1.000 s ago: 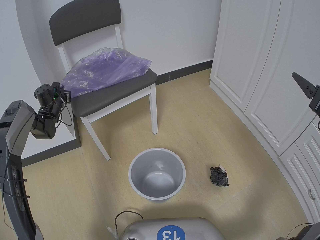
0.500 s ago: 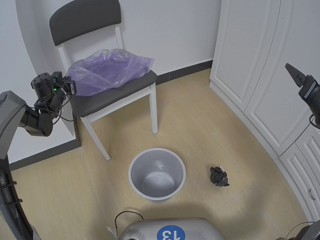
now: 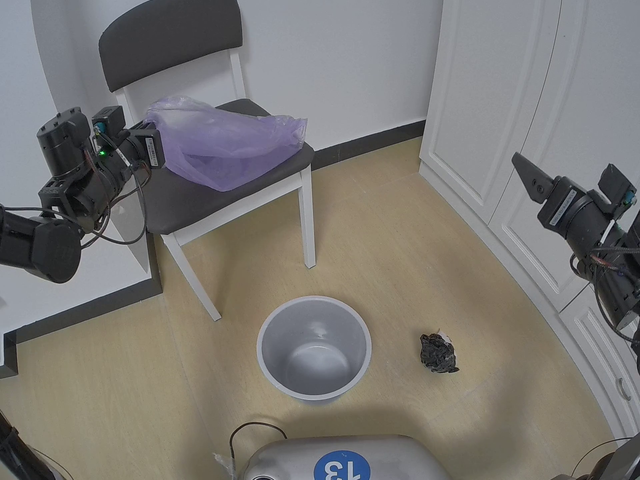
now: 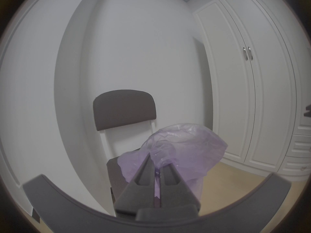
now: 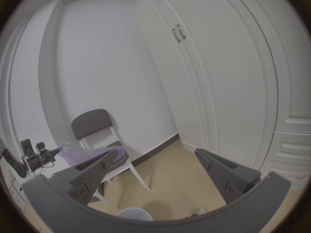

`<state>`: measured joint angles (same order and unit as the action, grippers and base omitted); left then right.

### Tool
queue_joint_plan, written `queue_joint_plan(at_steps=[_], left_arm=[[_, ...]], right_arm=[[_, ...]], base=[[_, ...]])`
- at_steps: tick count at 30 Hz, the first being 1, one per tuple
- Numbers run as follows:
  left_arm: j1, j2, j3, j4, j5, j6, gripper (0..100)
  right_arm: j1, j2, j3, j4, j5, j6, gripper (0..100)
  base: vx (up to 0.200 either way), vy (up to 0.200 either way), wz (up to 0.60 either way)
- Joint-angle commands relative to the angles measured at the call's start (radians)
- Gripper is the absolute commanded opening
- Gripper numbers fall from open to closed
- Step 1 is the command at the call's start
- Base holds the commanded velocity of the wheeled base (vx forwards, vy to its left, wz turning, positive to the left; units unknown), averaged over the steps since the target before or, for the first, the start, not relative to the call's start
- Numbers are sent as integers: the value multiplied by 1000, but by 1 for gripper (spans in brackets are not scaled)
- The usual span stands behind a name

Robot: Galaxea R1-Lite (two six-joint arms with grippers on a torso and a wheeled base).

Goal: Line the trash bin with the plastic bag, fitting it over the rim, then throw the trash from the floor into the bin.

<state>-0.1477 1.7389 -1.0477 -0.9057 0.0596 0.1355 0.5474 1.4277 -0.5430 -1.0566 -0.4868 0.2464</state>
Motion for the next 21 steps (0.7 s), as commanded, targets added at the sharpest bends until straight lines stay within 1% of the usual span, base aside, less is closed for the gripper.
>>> queue_joint_plan(at_steps=[1,2,5,7,9,10,12,13,14,16,17,18,20,21], left_arm=[[-4,-85,60,15,5,-11,0],[-1,-82,72,15,3,-14,0],[19,-52,84,1,2,-19,0],[19,-55,77,18,9,-31,0],[17,-58,58,31,22,-40,0],[16,-71,58,50,40,-45,0],[16,-81,61,62,49,-50,0],[20,-96,61,84,62,-65,0],[26,-116,61,100,65,-102,0],[31,-127,69,88,68,-120,0],[26,-171,113,74,74,-165,0],[23,-205,161,64,77,-183,0],[5,-272,258,36,80,-198,0],[5,-272,258,36,80,-198,0]], right_arm=[[6,7,92,-2,14,5,100],[8,7,117,-2,22,5,100],[28,-39,184,-3,17,4,100],[58,-90,176,9,19,5,100],[68,-102,173,18,24,30,100],[62,-99,173,20,33,70,100],[57,-93,170,20,36,86,100],[39,-64,159,20,48,113,100],[-24,-16,153,17,73,122,100],[-40,-10,150,15,85,122,100],[-47,-16,141,18,100,106,100],[-47,-35,133,21,99,73,100],[-37,-81,149,10,91,-56,100],[-37,-81,149,10,91,-56,100]], base=[[0,0,0],[0,0,0],[0,0,0],[0,0,0],[0,0,0],[0,0,0],[0,0,0],[0,0,0],[0,0,0],[0,0,0],[0,0,0],[0,0,0],[0,0,0],[0,0,0]])
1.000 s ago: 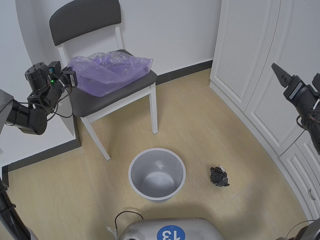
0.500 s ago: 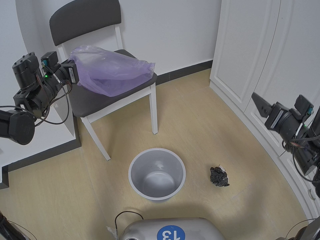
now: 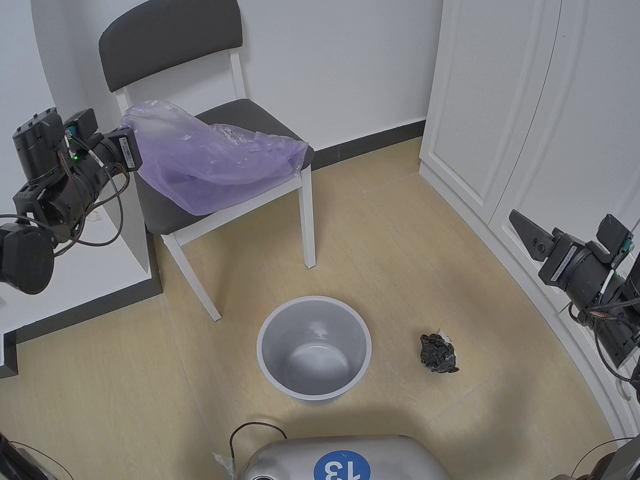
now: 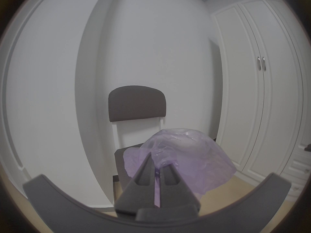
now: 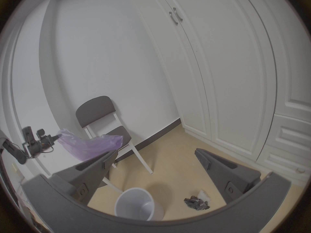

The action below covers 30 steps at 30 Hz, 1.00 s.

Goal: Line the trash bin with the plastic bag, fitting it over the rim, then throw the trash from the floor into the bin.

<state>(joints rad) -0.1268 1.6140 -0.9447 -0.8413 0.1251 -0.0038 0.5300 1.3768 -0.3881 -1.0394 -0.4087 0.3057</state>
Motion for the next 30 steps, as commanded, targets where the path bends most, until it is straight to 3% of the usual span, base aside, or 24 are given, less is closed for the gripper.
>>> queue_joint_plan(at_steps=[1,3,7,15,16,20,24,26,30], left_arm=[[-59,-203,239,-50,27,-76,0],[-68,-209,238,-58,36,-81,0],[-19,-192,104,-7,34,-74,0],[-65,-89,78,19,27,-76,0],[-96,-56,46,21,24,-74,0],[-129,20,-65,34,25,-70,0],[-163,18,-200,149,8,-65,0],[-185,1,-221,205,8,-70,0],[-232,-56,-155,165,54,-84,0]], right_arm=[[1,-88,18,-5,4,-175,100],[5,-131,29,1,-2,-175,100],[-8,-151,14,2,14,-175,100],[-39,-87,77,7,79,-106,100],[-85,-39,86,7,105,-70,100],[-148,8,83,-4,113,-56,100],[-163,-24,54,-2,137,-48,100],[-163,-41,64,5,140,-33,100],[-163,-51,43,4,142,-36,100]], base=[[0,0,0],[0,0,0],[0,0,0],[0,0,0],[0,0,0],[0,0,0],[0,0,0],[0,0,0],[0,0,0]])
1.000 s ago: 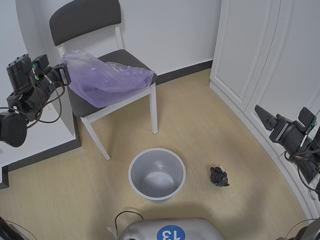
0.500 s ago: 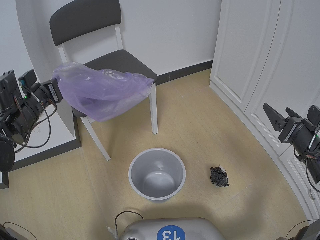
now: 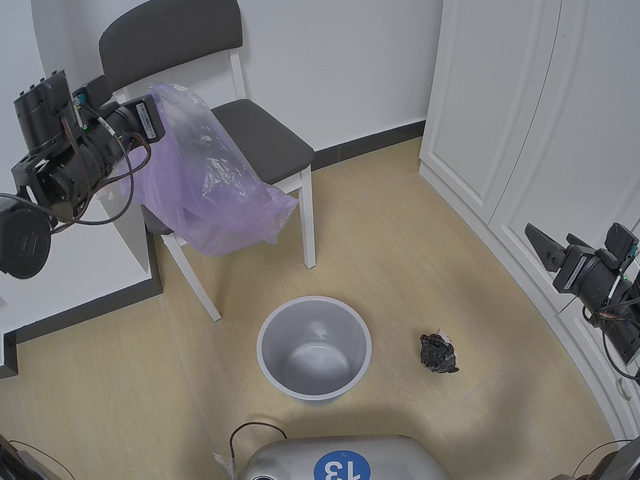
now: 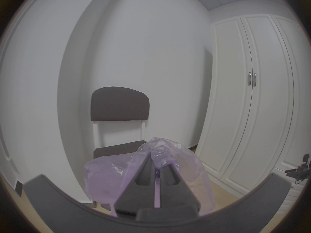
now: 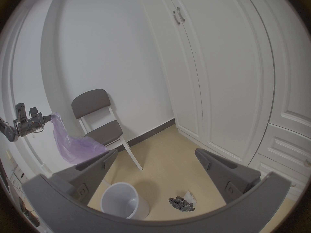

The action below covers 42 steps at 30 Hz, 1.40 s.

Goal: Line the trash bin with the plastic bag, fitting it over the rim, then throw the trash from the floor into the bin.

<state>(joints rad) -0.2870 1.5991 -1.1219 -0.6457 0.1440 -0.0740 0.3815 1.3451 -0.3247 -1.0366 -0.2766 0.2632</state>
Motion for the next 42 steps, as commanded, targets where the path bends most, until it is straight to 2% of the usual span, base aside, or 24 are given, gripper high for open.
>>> queue_joint_plan(at_steps=[1,5,7,10,14,16,21,24,30,34,37,41,42], left_arm=[[-80,-57,57,-55,45,-20,0],[-172,-79,177,-232,71,-30,0],[-189,-65,175,-259,78,-15,0],[-162,-5,79,-226,75,30,0],[-195,-1,56,-222,71,36,0],[-291,-10,68,-226,74,30,0],[-437,16,4,-235,85,46,0],[-483,35,-21,-235,80,36,0],[-480,111,-104,-247,74,36,0],[-449,163,-210,-216,71,45,0],[-443,191,-265,-187,75,49,0],[-428,202,-334,-114,83,54,0],[-423,200,-342,-111,86,53,0]], right_arm=[[-16,-21,-27,4,10,4,100],[-21,-21,-24,1,4,-9,100],[-21,-26,-5,1,5,-2,100],[-19,-23,4,3,13,2,100],[10,-12,33,3,13,-7,100],[59,-1,49,-2,8,-4,100],[126,3,56,-2,-7,-9,100],[192,0,59,4,-23,-9,100],[283,118,58,-7,-49,7,100],[373,223,73,-42,-88,70,100],[410,275,76,-68,-115,100,100],[481,361,88,-142,-128,110,100],[519,394,105,-194,-128,116,100]], base=[[0,0,0],[0,0,0],[0,0,0],[0,0,0],[0,0,0],[0,0,0],[0,0,0],[0,0,0],[0,0,0],[0,0,0],[0,0,0],[0,0,0],[0,0,0]])
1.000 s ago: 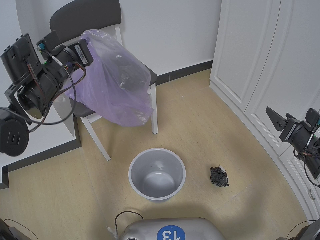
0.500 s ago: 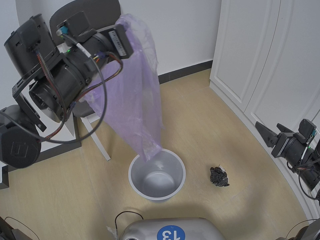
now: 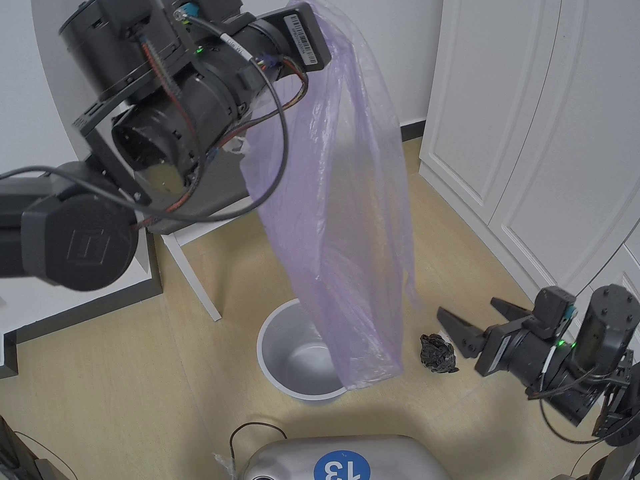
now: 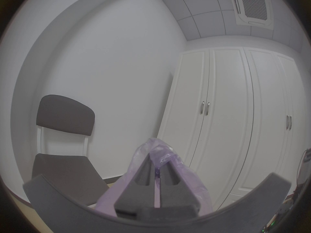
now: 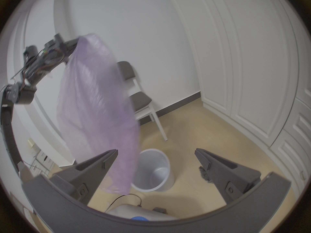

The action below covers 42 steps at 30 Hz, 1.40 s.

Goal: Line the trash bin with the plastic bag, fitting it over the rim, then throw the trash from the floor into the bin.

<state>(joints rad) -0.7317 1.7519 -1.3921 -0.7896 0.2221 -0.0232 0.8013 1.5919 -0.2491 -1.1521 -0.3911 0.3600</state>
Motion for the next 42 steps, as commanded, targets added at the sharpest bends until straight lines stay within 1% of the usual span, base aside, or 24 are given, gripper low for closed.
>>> queue_joint_plan(at_steps=[1,3,4,6,9,11,13,15,17,18,19,20,22,23,28,31,33,36,37,39,42], left_arm=[[29,41,-67,33,10,2,0],[35,34,-59,29,14,2,0],[35,24,-53,24,20,-1,0],[35,17,-47,24,29,-6,0],[23,6,-41,18,33,-9,0],[-5,0,-41,13,34,-7,0],[-28,-5,-39,7,43,-9,0],[-41,-9,-24,-5,57,-6,0],[-55,-15,-1,-23,62,0,0],[-55,-15,1,-25,62,2,0],[-58,-19,12,-31,63,2,0],[-58,-22,13,-33,65,2,0],[-58,-26,12,-33,63,3,0],[-58,-28,7,-33,65,3,0],[-58,-22,-27,-31,65,3,0],[-66,-22,-16,-33,65,3,0],[-77,-20,-16,-33,65,3,0],[-97,-15,-22,-33,65,5,0],[-97,-15,-22,-33,65,5,0],[-120,-11,-30,-34,65,26,0],[-137,-11,-28,-42,65,52,0]], right_arm=[[118,164,36,-106,-15,27,100],[136,186,45,-141,-15,42,100],[147,212,50,-179,-15,66,100],[138,255,39,-202,-14,88,100],[75,347,-19,-209,-14,91,100],[13,392,-71,-210,-15,91,100],[-37,388,-88,-210,-9,89,100],[-65,350,-79,-212,-3,91,100],[-65,273,-42,-204,8,99,100],[-63,269,-38,-204,9,99,100],[-43,197,47,-201,32,99,100],[-31,169,82,-202,46,97,100],[-19,137,126,-189,74,96,100],[-19,135,134,-189,75,96,100],[-31,145,120,-192,87,99,100],[-39,169,79,-193,86,102,100],[-39,203,50,-193,84,128,100],[-39,269,-1,-204,77,189,100],[-39,269,-1,-204,77,189,100],[-40,332,-25,-248,75,224,100],[-42,373,-22,-301,75,228,100]], base=[[0,0,0],[0,0,0],[0,0,0],[0,0,0],[0,0,0],[0,0,0],[0,0,0],[0,0,0],[0,0,0],[0,0,0],[0,0,0],[0,0,0],[0,0,0],[0,0,0],[0,0,0],[0,0,0],[0,0,0],[0,0,0],[0,0,0],[0,0,0],[0,0,0]])
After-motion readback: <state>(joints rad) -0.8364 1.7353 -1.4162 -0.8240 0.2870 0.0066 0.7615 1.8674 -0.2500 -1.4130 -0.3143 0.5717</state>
